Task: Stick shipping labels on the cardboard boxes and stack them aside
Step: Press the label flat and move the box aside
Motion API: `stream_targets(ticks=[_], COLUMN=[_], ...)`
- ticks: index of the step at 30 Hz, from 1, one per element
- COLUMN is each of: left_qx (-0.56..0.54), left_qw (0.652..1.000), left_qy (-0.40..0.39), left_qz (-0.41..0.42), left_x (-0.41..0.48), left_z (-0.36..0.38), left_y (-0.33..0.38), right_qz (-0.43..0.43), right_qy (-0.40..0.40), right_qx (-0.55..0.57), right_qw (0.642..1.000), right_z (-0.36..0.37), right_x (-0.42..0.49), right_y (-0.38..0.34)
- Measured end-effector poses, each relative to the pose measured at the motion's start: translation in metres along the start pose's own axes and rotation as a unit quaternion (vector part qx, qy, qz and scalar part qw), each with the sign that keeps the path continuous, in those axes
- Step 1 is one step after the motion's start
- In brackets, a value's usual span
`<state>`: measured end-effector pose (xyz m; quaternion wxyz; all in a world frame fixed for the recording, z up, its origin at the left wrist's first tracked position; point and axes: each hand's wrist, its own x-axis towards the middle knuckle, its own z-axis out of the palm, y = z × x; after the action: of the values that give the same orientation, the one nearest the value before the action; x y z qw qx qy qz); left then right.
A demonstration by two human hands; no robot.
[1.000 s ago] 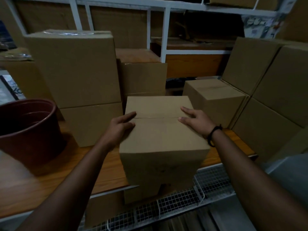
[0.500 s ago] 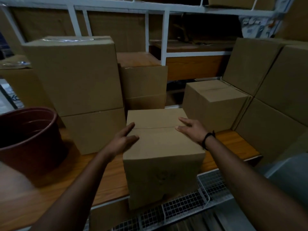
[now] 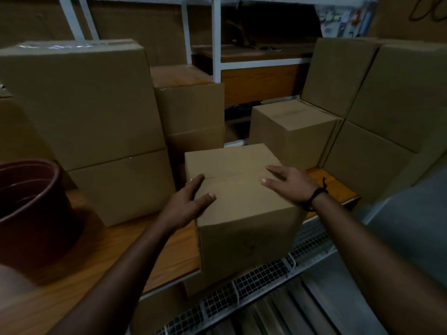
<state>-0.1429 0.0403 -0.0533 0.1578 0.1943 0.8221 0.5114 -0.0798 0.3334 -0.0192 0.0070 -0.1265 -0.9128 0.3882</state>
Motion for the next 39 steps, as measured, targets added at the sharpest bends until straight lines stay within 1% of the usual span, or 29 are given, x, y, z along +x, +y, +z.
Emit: stream_targets(ticks=[3,6,9,12,15,20,25,28,30,33,35,37,39], left_qx=[0.013,0.040,0.031,0.047,0.045,0.053,0.077,0.071,0.062,0.052,0.064,0.060,0.044], left_qw=[1.000,0.998,0.996,0.995,0.995,0.996,0.995,0.996,0.997,0.998,0.996,0.991,0.992], left_qy=[-0.023,-0.031,-0.054,-0.067,-0.068,-0.042,-0.012,-0.021,-0.021,-0.006,0.047,0.107,0.109], left_qz=[0.008,0.040,0.057,0.064,0.056,0.053,0.055,0.050,0.041,0.048,0.051,0.048,0.046], left_x=[0.001,0.011,0.035,0.063,0.092,0.134,0.164,0.181,0.190,0.198,0.199,0.195,0.191], left_z=[0.031,0.071,0.115,0.156,0.205,0.263,0.289,0.293,0.294,0.298,0.301,0.306,0.312], left_y=[0.016,0.036,0.062,0.082,0.104,0.132,0.146,0.156,0.160,0.157,0.154,0.151,0.149], right_qz=[0.015,0.028,0.039,0.043,0.061,0.045,0.037,0.028,0.024,-0.001,-0.029,-0.043,-0.050], right_qy=[-0.009,0.000,0.013,0.027,0.031,0.036,0.021,0.019,0.036,0.100,0.122,0.084,0.028], right_qx=[-0.009,-0.016,-0.020,-0.016,-0.006,-0.012,-0.043,-0.066,-0.083,-0.164,-0.185,-0.188,-0.234], right_qw=[1.000,0.999,0.999,0.999,0.998,0.998,0.998,0.997,0.996,0.981,0.975,0.978,0.971], right_z=[-0.034,-0.071,-0.114,-0.153,-0.194,-0.243,-0.264,-0.266,-0.264,-0.261,-0.259,-0.256,-0.251], right_x=[-0.010,-0.011,-0.007,0.006,0.023,0.061,0.104,0.123,0.131,0.138,0.137,0.131,0.128], right_y=[0.025,0.053,0.084,0.113,0.151,0.198,0.221,0.229,0.234,0.237,0.236,0.237,0.239])
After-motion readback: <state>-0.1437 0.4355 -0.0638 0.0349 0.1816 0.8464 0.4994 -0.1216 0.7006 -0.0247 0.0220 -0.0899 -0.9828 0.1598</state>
